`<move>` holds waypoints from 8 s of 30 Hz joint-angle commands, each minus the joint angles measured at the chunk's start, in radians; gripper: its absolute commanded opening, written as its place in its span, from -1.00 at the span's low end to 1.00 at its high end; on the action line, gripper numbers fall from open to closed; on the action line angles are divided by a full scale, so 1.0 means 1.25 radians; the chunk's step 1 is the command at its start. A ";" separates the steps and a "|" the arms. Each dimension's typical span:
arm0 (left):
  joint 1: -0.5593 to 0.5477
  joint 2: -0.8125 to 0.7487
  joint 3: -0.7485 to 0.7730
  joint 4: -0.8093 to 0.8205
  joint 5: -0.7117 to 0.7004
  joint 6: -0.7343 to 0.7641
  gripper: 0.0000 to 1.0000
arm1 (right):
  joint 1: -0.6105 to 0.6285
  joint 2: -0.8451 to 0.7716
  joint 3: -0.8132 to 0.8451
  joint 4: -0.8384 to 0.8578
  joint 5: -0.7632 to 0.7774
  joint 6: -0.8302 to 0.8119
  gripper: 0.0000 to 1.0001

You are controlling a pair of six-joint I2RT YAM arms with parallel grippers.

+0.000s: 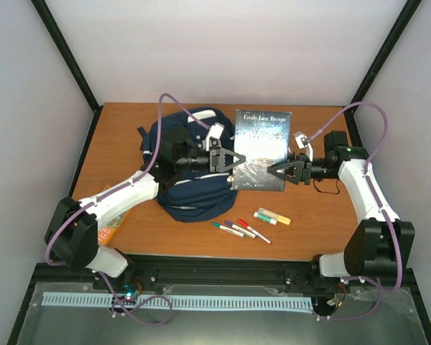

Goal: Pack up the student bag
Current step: Pick up the book from the center of the board, then place the book in the student bag.

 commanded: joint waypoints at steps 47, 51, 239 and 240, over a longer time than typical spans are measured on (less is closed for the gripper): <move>-0.192 -0.025 0.076 -1.014 -0.884 0.634 0.38 | -0.025 -0.086 -0.106 0.379 0.457 0.331 -0.95; -0.255 0.041 0.078 -1.012 -1.013 0.653 0.40 | -0.027 -0.084 -0.109 0.375 0.451 0.328 -0.94; -0.200 -0.148 0.125 -0.646 -1.115 0.694 -0.98 | 0.813 0.216 -0.187 0.826 1.414 -0.195 -0.52; -0.200 -0.148 0.126 -0.646 -1.114 0.694 -0.98 | 0.812 0.226 -0.183 0.840 1.425 -0.195 -0.53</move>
